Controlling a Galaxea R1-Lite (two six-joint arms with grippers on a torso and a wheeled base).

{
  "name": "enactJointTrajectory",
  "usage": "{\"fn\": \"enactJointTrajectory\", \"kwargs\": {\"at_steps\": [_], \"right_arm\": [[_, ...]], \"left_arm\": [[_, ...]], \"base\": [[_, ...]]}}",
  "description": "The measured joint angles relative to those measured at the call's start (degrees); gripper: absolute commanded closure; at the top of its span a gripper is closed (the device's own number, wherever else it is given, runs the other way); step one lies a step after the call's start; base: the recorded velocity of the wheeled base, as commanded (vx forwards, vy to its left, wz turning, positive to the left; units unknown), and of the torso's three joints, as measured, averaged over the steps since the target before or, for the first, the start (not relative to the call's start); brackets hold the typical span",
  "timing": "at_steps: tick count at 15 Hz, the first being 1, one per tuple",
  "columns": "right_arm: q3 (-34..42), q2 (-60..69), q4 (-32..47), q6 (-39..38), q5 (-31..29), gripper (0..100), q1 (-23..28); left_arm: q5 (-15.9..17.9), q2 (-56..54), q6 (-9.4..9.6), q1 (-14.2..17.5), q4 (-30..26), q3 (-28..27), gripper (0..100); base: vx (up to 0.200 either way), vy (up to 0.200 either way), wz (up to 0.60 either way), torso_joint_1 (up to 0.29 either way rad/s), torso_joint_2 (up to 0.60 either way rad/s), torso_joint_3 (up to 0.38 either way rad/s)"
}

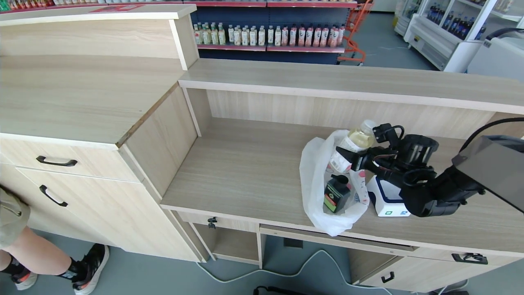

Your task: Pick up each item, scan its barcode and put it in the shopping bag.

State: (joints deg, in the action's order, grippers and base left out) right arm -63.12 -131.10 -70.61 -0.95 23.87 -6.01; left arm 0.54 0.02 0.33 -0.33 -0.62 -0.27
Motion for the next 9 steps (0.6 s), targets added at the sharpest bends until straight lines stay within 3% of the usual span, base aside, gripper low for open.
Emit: {"fn": "enactJointTrajectory", "kwargs": {"at_steps": [6, 9], "right_arm": [[-6.69, -6.25, 0.24, 2.28, 0.16, 100, -3.99], [-7.08, -8.27, 0.35, 5.74, 0.02, 100, -3.39]], "left_arm": [[0.0, 0.0, 0.02, 0.0, 0.0, 0.02, 0], [0.0, 0.0, 0.0, 0.0, 0.0, 0.02, 0]], "base": [[0.0, 0.0, 0.0, 0.0, 0.0, 0.0], [0.0, 0.0, 0.0, 0.0, 0.0, 0.0]]}}
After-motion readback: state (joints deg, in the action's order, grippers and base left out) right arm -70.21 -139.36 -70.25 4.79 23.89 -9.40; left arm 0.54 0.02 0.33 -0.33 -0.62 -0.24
